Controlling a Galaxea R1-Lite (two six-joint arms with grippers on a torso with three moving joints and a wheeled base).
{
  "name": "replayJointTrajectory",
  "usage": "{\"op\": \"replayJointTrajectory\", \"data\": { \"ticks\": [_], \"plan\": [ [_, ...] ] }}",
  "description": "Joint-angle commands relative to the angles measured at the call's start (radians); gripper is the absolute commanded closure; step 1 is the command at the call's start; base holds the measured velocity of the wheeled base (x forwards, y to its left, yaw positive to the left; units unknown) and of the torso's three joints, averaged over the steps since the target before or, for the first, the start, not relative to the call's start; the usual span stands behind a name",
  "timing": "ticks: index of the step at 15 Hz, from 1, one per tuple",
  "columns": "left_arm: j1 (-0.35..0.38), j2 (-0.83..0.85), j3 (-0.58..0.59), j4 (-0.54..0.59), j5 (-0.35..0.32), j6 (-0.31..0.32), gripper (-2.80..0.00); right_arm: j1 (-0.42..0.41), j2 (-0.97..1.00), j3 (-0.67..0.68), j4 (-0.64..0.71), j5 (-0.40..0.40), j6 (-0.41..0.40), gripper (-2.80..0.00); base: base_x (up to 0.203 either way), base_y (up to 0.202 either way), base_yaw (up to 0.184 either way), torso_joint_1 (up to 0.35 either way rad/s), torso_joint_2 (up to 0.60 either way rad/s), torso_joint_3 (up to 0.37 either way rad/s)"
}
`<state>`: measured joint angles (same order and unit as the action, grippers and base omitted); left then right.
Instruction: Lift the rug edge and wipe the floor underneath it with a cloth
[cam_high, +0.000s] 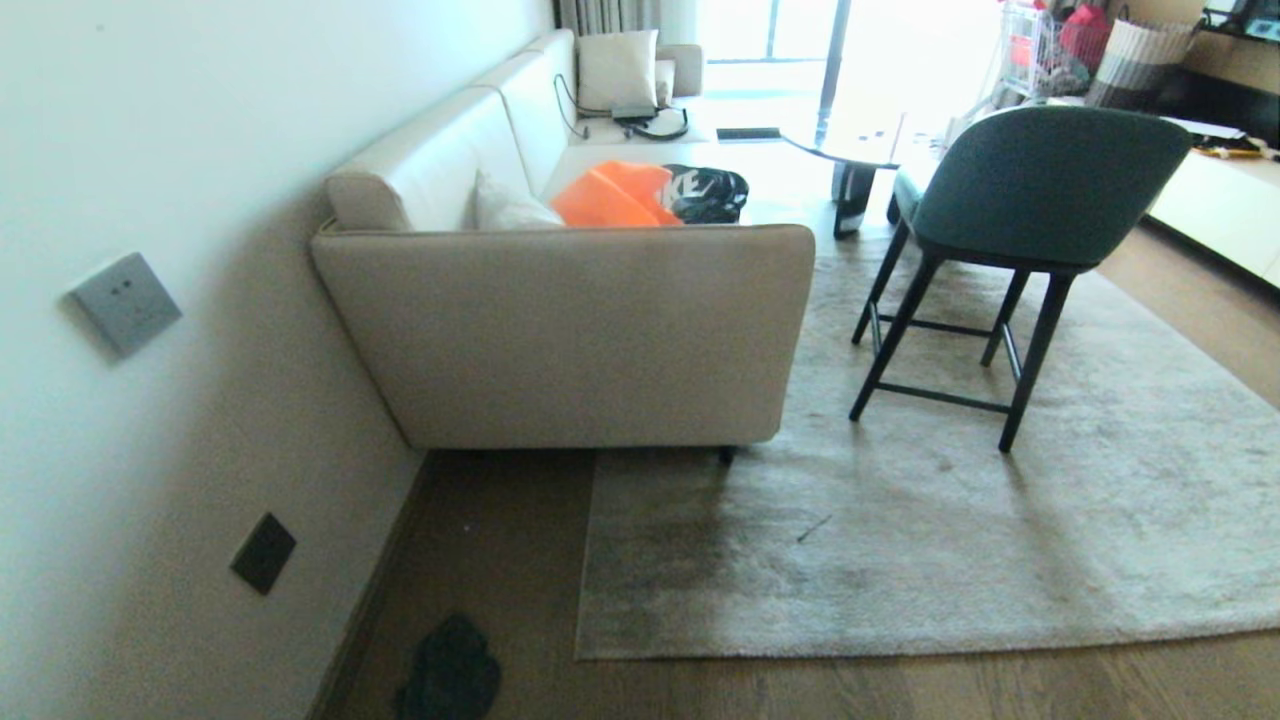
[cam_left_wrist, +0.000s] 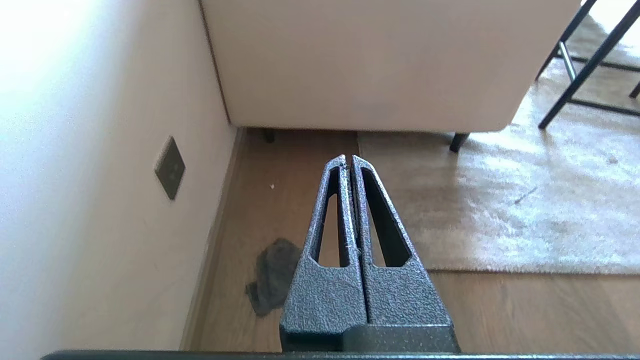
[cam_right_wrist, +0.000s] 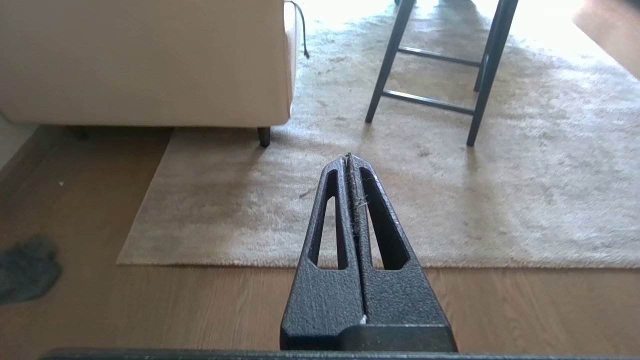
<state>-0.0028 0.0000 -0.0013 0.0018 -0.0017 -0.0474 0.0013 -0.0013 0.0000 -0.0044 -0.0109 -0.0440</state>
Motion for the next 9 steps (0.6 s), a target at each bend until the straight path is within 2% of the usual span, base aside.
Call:
{"op": "replayJointTrajectory", "data": {
  "ticks": [1,6,9],
  "plan": [
    [0.0,0.0,0.001,0.0,0.0,0.0,0.0,0.0,0.001,0.0,0.0,0.0,-0.002,0.0,0.0,0.0,0.0,-0.01,-0.41,-0.413],
    [0.0,0.0,0.0,0.0,0.0,0.0,0.0,0.0,0.001,0.0,0.0,0.0,-0.004,0.0,0.0,0.0,0.0,0.024,-0.43,-0.404],
    [0.0,0.0,0.0,0.0,0.0,0.0,0.0,0.0,0.001,0.0,-0.001,0.002,-0.001,0.0,0.0,0.0,0.0,0.093,-0.47,-0.385]
  ]
}}
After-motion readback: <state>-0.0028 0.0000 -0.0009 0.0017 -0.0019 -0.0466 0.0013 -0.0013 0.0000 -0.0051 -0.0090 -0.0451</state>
